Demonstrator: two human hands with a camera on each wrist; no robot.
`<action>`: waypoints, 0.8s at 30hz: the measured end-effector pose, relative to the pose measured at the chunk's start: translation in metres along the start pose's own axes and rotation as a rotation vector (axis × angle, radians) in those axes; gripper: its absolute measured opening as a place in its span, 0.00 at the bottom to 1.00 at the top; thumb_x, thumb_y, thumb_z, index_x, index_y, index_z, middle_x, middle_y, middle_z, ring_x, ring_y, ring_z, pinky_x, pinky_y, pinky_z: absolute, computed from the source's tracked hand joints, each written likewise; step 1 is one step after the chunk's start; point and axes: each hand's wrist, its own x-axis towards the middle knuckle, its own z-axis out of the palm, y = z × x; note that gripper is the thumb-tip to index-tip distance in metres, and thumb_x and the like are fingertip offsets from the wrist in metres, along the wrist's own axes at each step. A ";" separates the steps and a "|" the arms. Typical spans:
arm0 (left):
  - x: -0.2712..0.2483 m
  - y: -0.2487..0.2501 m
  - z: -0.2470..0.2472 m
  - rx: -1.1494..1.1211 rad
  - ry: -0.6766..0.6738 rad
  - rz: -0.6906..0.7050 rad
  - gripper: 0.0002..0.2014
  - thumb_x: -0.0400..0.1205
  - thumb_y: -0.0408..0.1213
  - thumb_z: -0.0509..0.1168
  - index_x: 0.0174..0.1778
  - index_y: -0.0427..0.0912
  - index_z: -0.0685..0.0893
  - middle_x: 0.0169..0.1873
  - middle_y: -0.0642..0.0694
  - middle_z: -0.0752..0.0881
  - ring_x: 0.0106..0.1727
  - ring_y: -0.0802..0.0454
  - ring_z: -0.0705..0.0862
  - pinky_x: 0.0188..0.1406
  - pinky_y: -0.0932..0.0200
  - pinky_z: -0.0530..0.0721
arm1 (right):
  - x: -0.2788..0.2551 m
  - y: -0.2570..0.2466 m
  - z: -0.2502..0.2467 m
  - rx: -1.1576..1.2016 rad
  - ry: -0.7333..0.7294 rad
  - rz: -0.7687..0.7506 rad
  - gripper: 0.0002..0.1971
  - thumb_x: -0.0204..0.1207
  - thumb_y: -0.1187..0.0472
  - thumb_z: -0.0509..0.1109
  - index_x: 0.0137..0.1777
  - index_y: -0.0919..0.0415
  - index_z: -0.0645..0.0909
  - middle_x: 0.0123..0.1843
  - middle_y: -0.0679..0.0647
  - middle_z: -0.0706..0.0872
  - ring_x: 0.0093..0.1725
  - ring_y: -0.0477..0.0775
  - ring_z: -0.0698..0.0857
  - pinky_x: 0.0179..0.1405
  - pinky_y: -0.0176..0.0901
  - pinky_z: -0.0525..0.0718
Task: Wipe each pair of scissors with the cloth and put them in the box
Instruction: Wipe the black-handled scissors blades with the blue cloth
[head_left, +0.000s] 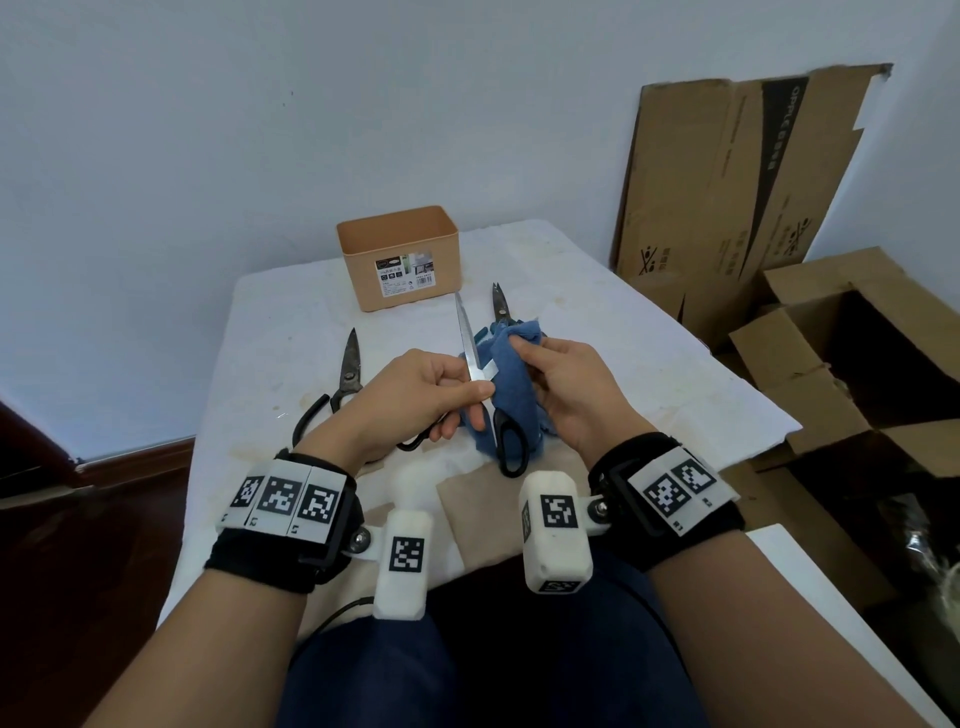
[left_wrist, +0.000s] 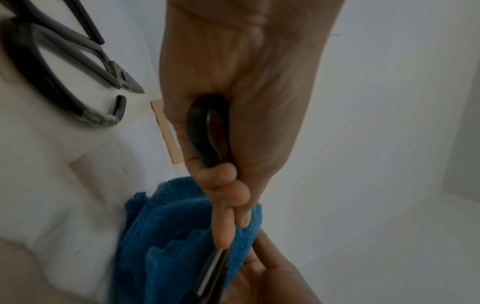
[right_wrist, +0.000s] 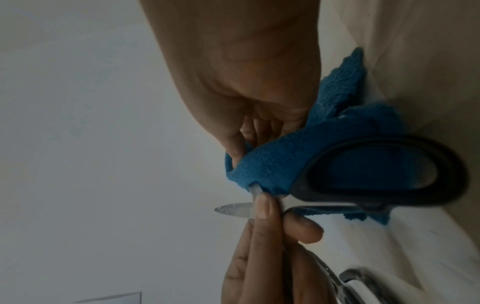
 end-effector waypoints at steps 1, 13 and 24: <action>0.000 0.000 0.000 0.004 -0.004 -0.001 0.13 0.85 0.39 0.69 0.38 0.34 0.86 0.34 0.41 0.91 0.22 0.54 0.75 0.23 0.66 0.74 | 0.001 0.000 0.000 0.002 0.006 0.006 0.10 0.82 0.63 0.69 0.54 0.70 0.86 0.43 0.63 0.89 0.37 0.53 0.87 0.32 0.39 0.86; -0.002 0.004 -0.001 0.056 -0.016 -0.007 0.16 0.85 0.39 0.69 0.36 0.31 0.86 0.26 0.48 0.89 0.21 0.56 0.74 0.23 0.66 0.74 | 0.005 -0.003 -0.005 0.071 0.076 0.015 0.10 0.80 0.62 0.71 0.52 0.72 0.86 0.41 0.62 0.89 0.34 0.51 0.88 0.33 0.40 0.87; -0.013 0.011 -0.011 0.136 -0.050 -0.021 0.18 0.86 0.40 0.67 0.43 0.24 0.85 0.18 0.54 0.84 0.18 0.60 0.72 0.26 0.70 0.73 | 0.009 -0.021 -0.020 0.139 0.221 -0.021 0.08 0.79 0.61 0.73 0.41 0.65 0.85 0.33 0.57 0.87 0.30 0.48 0.86 0.29 0.37 0.84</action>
